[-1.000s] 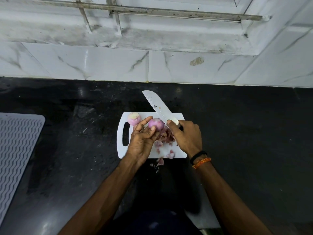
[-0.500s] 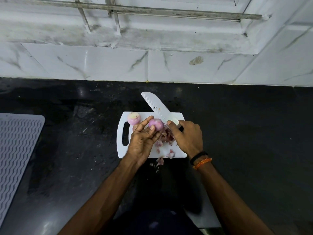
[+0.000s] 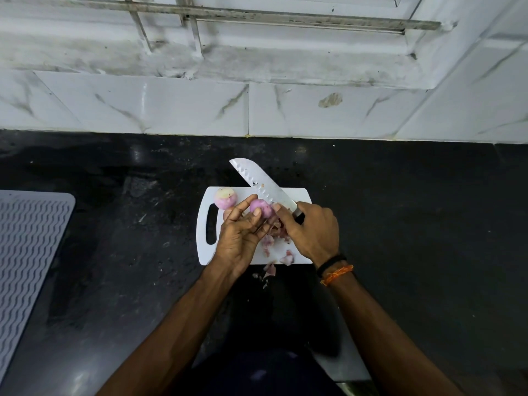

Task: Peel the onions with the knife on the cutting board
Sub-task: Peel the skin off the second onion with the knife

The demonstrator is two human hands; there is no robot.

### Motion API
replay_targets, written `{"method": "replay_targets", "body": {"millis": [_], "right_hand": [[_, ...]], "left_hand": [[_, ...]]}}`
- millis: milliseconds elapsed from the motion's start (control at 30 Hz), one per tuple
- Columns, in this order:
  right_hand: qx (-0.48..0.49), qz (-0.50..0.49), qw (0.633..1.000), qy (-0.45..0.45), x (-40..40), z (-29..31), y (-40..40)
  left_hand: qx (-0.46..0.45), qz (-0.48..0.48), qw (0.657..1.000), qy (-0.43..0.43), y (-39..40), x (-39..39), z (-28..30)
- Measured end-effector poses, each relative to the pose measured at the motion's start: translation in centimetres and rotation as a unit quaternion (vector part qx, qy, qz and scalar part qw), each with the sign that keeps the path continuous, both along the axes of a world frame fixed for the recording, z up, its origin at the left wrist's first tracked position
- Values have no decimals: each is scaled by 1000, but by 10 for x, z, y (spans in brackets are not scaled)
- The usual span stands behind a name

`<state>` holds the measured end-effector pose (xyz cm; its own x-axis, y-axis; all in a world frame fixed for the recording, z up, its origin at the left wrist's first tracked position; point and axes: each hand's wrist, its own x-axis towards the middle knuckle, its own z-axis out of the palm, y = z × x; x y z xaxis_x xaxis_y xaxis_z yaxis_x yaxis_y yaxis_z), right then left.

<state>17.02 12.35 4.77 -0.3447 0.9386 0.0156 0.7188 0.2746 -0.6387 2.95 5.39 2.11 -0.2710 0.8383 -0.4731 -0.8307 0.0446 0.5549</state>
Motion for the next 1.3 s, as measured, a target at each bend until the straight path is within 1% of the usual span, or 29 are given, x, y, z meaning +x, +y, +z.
{"method": "replay_targets", "body": {"millis": [200, 300, 400, 500, 567, 633, 700, 767, 833, 933, 1033, 1133, 1300], "right_hand": [[38, -5, 999, -25, -3, 2, -2], [37, -8, 999, -38, -3, -1, 1], [32, -22, 999, -24, -2, -3, 4], [37, 6, 999, -14, 1, -4, 6], [36, 37, 999, -9, 2, -8, 4], [31, 64, 997, 0, 5, -8, 0], [28, 85, 996, 1, 9, -8, -3], [20, 91, 996, 11, 13, -7, -3], [1, 86, 996, 31, 16, -4, -2], [1, 77, 996, 40, 18, -1, 0], [-14, 79, 995, 59, 20, -2, -2], [-35, 61, 995, 77, 20, -5, -6], [-62, -28, 994, 86, 22, -6, -2]], "left_hand": [[-5, -13, 999, 32, 0, 3, 5], [-2, -10, 999, 30, -1, 2, 6], [-3, -10, 1000, 21, 0, 2, 10], [-20, 0, 1000, 15, 3, 3, 10], [-37, 22, 999, -1, 5, 3, 11], [-26, 29, 999, -9, 7, 3, 12], [-8, 23, 1000, 1, 6, 5, 21], [-9, 32, 999, -8, 6, 7, 27], [-28, 47, 998, -26, 6, 8, 26], [-70, 63, 994, -48, 9, 10, 20], [-86, 70, 992, -68, 12, 12, 22], [-88, 75, 991, -65, 13, 9, 21], [-54, 41, 995, -75, 10, 6, 28]]}}
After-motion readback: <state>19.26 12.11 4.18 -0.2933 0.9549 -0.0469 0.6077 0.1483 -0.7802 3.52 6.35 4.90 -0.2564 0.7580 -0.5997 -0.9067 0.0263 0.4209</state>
